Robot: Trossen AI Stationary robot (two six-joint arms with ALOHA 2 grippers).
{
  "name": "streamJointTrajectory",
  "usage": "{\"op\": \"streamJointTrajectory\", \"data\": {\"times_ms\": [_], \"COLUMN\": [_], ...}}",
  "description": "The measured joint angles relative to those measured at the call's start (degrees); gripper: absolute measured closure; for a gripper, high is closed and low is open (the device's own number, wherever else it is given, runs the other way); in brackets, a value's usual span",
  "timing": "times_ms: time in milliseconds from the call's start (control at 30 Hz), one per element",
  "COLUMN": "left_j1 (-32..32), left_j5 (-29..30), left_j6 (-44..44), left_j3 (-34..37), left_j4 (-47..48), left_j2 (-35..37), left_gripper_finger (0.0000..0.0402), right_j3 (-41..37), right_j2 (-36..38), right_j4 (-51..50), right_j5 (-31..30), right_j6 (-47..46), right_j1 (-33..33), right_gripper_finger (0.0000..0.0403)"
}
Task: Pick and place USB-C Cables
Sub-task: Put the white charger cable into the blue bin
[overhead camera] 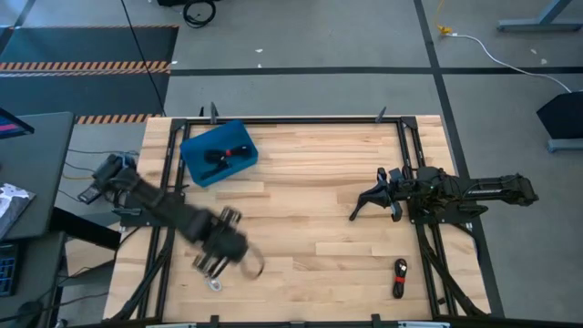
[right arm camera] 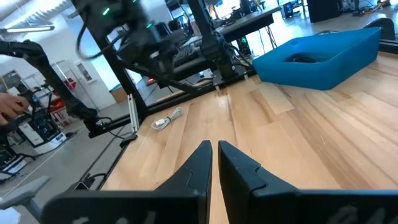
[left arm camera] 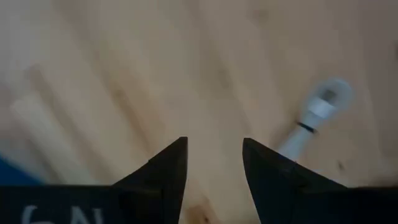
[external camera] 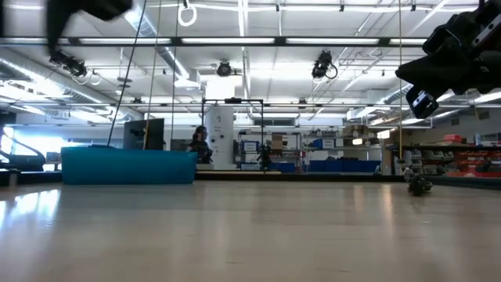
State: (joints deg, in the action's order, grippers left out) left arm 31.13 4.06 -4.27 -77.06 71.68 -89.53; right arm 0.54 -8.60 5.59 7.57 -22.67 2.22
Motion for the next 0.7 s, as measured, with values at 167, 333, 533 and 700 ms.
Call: {"op": "streamJointTrajectory", "data": {"times_ms": [167, 333, 533, 700], "left_j1": [10.36, 14.66, 17.29, 19.83], "left_j5": [0.66, -0.12, -4.24, -4.39], "left_j6": [-4.93, -7.09, -7.1, -6.5], "left_j3": [0.02, 0.02, 0.07, 0.37], "left_j4": [-1.32, -3.07, -3.88, -6.8], "left_j2": [-2.13, -7.99, -14.17, -16.71], "left_gripper_finger": [0.0225, 0.0206, 0.0194, 0.0196], "right_j3": [0.0, 0.0, 0.0, 0.0], "right_j2": [-0.01, -0.02, -0.02, -0.02], "right_j4": [0.35, 0.81, 0.76, 0.76], "right_j5": [0.01, 0.02, 0.04, 0.04], "right_j6": [-1.98, -3.67, -4.81, -5.69], "right_j1": [0.0, 0.0, -0.02, -0.01], "right_gripper_finger": [0.0369, 0.0369, 0.0369, 0.0369]}}
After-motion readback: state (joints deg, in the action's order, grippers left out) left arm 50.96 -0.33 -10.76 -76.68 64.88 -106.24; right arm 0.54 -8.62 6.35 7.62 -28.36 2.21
